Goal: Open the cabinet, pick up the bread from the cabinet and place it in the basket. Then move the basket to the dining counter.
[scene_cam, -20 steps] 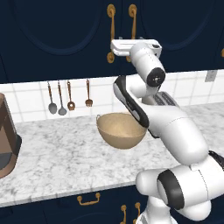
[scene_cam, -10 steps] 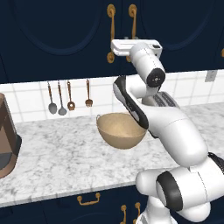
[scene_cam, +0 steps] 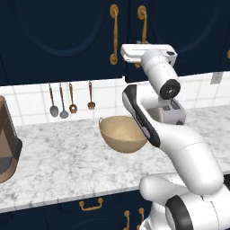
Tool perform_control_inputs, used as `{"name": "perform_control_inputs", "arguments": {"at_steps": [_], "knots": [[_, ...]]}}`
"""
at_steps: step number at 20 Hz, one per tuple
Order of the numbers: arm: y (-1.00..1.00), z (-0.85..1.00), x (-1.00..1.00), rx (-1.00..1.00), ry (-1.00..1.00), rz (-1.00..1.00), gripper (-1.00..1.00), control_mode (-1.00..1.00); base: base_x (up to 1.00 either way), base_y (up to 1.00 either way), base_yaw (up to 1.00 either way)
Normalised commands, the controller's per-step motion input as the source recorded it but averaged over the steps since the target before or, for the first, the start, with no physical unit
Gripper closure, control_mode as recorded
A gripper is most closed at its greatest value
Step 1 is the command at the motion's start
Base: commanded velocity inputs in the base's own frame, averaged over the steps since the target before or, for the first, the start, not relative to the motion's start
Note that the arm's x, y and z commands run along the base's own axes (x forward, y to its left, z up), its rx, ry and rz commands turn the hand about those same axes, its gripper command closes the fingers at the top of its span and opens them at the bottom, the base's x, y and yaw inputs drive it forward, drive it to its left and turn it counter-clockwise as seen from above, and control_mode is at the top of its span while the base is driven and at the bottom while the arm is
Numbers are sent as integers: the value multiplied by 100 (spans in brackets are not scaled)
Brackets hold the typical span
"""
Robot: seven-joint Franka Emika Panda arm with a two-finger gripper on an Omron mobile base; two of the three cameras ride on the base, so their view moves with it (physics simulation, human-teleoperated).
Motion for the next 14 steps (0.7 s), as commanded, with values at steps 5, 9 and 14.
{"name": "perform_control_inputs", "arguments": {"at_steps": [5,9,14], "knots": [[-53,23,-100,0,0,-7,100,-100,0,0,0],[-59,25,-100,0,1,-8,100,-100,0,0,0],[-66,23,-100,0,3,-9,100,-100,0,0,0]]}}
